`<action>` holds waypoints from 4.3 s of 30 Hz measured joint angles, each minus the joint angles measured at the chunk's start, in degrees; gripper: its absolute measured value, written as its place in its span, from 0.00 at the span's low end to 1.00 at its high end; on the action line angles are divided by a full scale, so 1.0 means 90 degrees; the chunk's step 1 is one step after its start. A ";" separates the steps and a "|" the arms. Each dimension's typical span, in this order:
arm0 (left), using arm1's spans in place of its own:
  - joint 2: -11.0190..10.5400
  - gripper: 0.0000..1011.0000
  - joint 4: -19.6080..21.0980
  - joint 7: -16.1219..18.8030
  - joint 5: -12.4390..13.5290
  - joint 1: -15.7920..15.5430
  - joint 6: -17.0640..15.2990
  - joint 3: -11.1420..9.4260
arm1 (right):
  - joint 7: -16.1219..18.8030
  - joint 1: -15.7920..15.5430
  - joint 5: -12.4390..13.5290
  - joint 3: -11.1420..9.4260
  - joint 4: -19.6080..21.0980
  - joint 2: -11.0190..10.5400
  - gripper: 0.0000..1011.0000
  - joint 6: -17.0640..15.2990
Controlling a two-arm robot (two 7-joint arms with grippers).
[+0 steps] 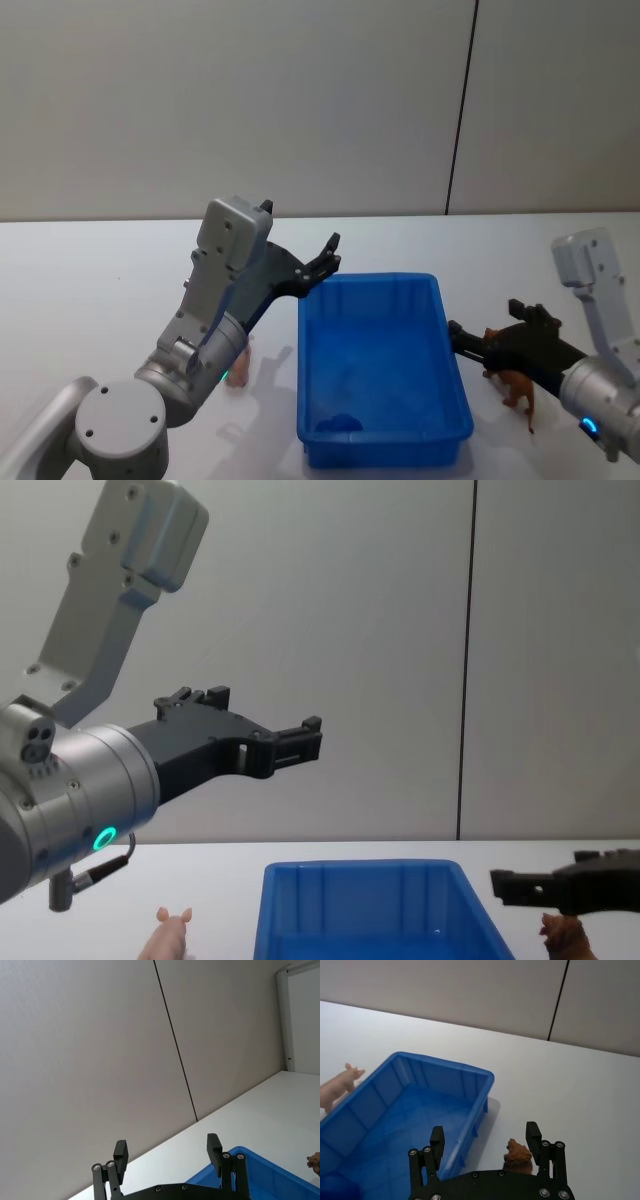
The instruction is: Pick up the two dolls from the table and place them into the box.
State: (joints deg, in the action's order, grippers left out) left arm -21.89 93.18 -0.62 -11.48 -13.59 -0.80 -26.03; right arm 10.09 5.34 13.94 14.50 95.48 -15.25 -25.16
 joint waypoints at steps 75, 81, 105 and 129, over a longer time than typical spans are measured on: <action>0.0000 0.99 0.0000 -0.0001 0.0000 0.0000 0.0000 0.0000 | -0.0429 0.0026 -0.0221 -0.0091 -0.0473 0.0054 0.36 -0.0274; 0.0000 0.99 0.0000 0.0000 0.0000 0.0000 0.0000 0.0000 | -0.0350 0.0009 -0.0271 -0.0071 -0.0198 0.0064 0.36 -0.0012; 0.0000 0.99 0.0000 0.0000 0.0000 0.0000 0.0000 0.0000 | 0.0780 0.0389 -0.0394 0.0282 0.0120 0.0425 0.36 -0.0044; 0.0000 0.99 0.0000 0.0000 0.0000 0.0000 0.0000 0.0000 | 0.0800 0.0510 -0.0460 0.0443 -0.0312 0.0620 0.95 -0.0152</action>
State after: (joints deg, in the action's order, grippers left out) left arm -21.89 93.18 -0.63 -11.48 -13.59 -0.80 -26.02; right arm 17.29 9.93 9.80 18.50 92.67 -9.66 -26.53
